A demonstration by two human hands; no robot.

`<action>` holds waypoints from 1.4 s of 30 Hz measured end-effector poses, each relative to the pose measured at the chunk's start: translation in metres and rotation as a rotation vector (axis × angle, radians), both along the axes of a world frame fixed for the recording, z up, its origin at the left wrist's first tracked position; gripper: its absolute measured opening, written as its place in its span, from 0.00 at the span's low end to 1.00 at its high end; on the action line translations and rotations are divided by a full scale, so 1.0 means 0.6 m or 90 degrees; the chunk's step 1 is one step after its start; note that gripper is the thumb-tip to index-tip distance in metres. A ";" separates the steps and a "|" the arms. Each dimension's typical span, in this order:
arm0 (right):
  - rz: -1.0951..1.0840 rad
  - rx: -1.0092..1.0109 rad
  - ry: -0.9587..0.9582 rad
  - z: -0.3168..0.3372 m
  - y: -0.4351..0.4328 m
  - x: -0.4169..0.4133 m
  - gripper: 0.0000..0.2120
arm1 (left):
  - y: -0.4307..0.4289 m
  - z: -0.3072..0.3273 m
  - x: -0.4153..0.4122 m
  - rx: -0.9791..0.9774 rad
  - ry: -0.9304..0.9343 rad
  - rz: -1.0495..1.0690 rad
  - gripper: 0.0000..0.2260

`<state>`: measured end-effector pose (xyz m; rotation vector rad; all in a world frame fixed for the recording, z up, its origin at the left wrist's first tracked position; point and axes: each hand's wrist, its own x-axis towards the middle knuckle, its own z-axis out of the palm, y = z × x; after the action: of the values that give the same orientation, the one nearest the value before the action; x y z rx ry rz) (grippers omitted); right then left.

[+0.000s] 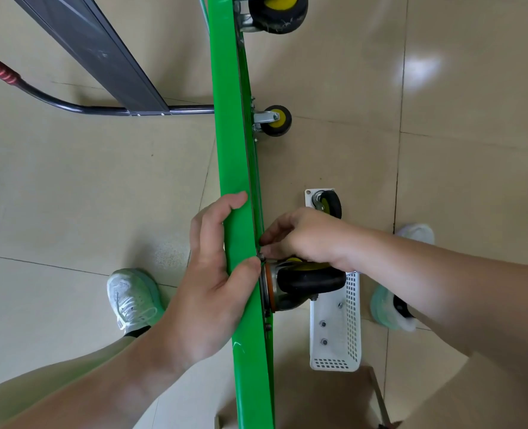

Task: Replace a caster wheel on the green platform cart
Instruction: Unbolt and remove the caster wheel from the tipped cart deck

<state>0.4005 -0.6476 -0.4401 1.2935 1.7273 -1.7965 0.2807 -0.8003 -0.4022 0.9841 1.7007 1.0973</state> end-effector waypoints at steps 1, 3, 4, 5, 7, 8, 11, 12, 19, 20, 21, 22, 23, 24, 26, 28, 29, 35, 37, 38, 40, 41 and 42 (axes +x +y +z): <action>0.000 0.003 -0.005 0.001 0.001 0.001 0.09 | 0.000 -0.001 0.000 -0.001 -0.006 -0.001 0.28; 0.024 0.047 -0.005 0.002 -0.002 0.000 0.08 | -0.001 -0.001 -0.001 -0.002 -0.005 -0.002 0.28; 0.036 0.065 -0.003 0.002 -0.005 -0.001 0.07 | -0.001 -0.001 -0.001 -0.001 0.001 -0.002 0.28; 0.040 0.071 0.001 0.002 -0.006 -0.003 0.05 | -0.001 0.000 -0.001 0.000 0.004 -0.003 0.28; 0.025 0.044 0.010 0.000 -0.004 -0.004 0.06 | 0.000 -0.001 0.000 0.002 0.000 -0.002 0.28; 0.020 0.026 0.009 0.001 -0.002 -0.004 0.07 | -0.001 -0.002 0.000 0.002 -0.006 -0.001 0.28; 0.036 0.027 -0.016 0.002 0.000 -0.001 0.10 | -0.002 -0.006 -0.002 0.001 -0.027 -0.001 0.29; 0.045 0.044 -0.016 0.002 -0.002 0.000 0.09 | -0.002 -0.006 -0.002 0.000 -0.030 -0.002 0.29; 0.019 0.024 0.003 0.002 0.000 -0.001 0.08 | -0.002 -0.007 -0.002 0.004 -0.025 -0.003 0.29; 0.027 0.029 -0.003 0.002 0.000 0.000 0.09 | -0.002 -0.008 -0.002 0.004 -0.027 -0.003 0.29; 0.038 0.044 -0.006 0.001 -0.002 0.000 0.09 | -0.002 -0.009 -0.002 0.004 -0.027 -0.003 0.29; 0.047 0.060 -0.003 0.000 -0.004 -0.001 0.08 | -0.003 -0.009 -0.003 0.004 -0.027 -0.003 0.29; 0.050 0.070 0.001 -0.001 -0.006 -0.002 0.07 | -0.003 -0.009 -0.003 0.004 -0.024 -0.003 0.29; 0.044 0.066 0.009 -0.002 -0.005 -0.003 0.06 | -0.002 -0.008 -0.003 0.003 -0.022 -0.004 0.29; 0.025 0.040 0.020 -0.005 -0.003 -0.002 0.07 | -0.002 -0.009 -0.003 0.000 -0.027 -0.003 0.29; 0.028 0.027 0.012 -0.006 -0.001 0.000 0.09 | -0.002 -0.011 -0.003 -0.003 -0.038 -0.002 0.29; 0.043 0.032 0.004 -0.005 -0.001 0.001 0.09 | -0.002 -0.011 -0.004 -0.004 -0.041 -0.002 0.29; 0.040 0.055 0.030 -0.005 -0.005 0.000 0.08 | -0.002 -0.010 -0.004 -0.002 -0.029 -0.005 0.29; 0.025 0.016 0.024 -0.005 -0.001 0.001 0.10 | -0.001 -0.010 -0.003 0.000 -0.027 -0.004 0.29; 0.032 0.007 0.012 -0.005 0.000 0.001 0.10 | -0.001 -0.010 -0.003 0.001 -0.030 -0.002 0.29; 0.052 0.023 -0.005 -0.004 -0.002 0.000 0.10 | -0.001 -0.011 -0.004 0.003 -0.040 0.001 0.29; 0.059 0.044 -0.003 -0.004 -0.004 -0.001 0.09 | -0.001 -0.011 -0.004 0.004 -0.041 0.000 0.29; 0.062 0.063 0.004 -0.005 -0.005 -0.002 0.08 | -0.001 -0.011 -0.004 0.005 -0.040 -0.001 0.29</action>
<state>0.3995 -0.6508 -0.4429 1.2198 1.8710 -1.6827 0.2782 -0.8010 -0.4085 0.9454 1.6458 1.1229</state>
